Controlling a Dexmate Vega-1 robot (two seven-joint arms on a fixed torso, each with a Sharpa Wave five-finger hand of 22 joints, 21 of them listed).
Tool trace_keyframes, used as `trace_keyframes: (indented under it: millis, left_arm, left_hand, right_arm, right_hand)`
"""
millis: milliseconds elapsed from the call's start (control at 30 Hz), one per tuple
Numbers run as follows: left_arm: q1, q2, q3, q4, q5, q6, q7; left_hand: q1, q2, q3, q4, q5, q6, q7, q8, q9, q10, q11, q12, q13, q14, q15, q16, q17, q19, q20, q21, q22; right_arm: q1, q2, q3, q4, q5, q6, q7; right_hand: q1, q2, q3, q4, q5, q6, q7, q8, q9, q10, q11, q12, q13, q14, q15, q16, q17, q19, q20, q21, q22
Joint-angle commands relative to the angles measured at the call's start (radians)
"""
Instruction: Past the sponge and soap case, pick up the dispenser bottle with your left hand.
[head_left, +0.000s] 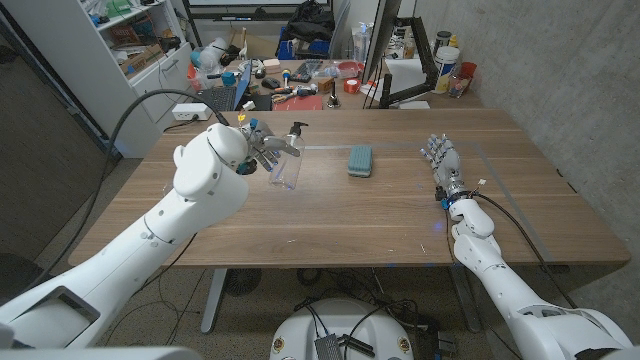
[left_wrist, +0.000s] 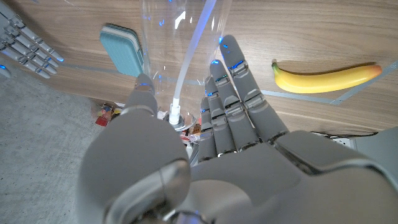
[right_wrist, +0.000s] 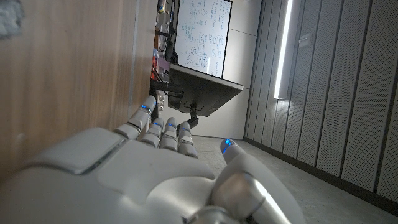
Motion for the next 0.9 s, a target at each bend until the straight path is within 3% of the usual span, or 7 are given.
trace_keyframes:
  millis: [33,900]
  left_arm:
    - [0.022,-0.038,-0.032,-0.002,0.023,-0.035,0.020]
    - [0.116,-0.128,-0.148,-0.031,0.041,-0.148,0.094]
  left_hand:
    - [0.072,0.077,0.186,0.029,0.005,0.049,0.070,0.000,0.003,0.056,-0.059,-0.003,0.003,0.050,-0.111,-0.005,0.006,0.011,-0.013,-0.002,0.001]
    - [0.066,0.074,0.204,0.035,0.005,0.061,0.061,-0.006,0.004,0.067,-0.067,-0.019,0.005,0.059,-0.112,-0.016,0.008,0.010,-0.013,-0.011,0.003]
  right_arm:
    - [-0.007,0.004,0.003,-0.006,0.006,0.005,0.002]
    - [-0.026,0.015,0.003,-0.035,0.008,0.012,-0.015]
  right_hand:
    - [-0.003,0.059,0.003,0.003,0.006,0.005,-0.004,0.000,0.005,0.011,0.002,-0.001,0.003,0.006,-0.013,-0.003,0.000,0.007,-0.107,-0.005,0.001]
    - [-0.003,0.059,0.004,0.003,0.006,0.006,-0.002,0.000,0.005,0.012,0.001,-0.001,0.003,0.006,-0.014,-0.004,0.000,0.010,-0.108,-0.013,0.001]
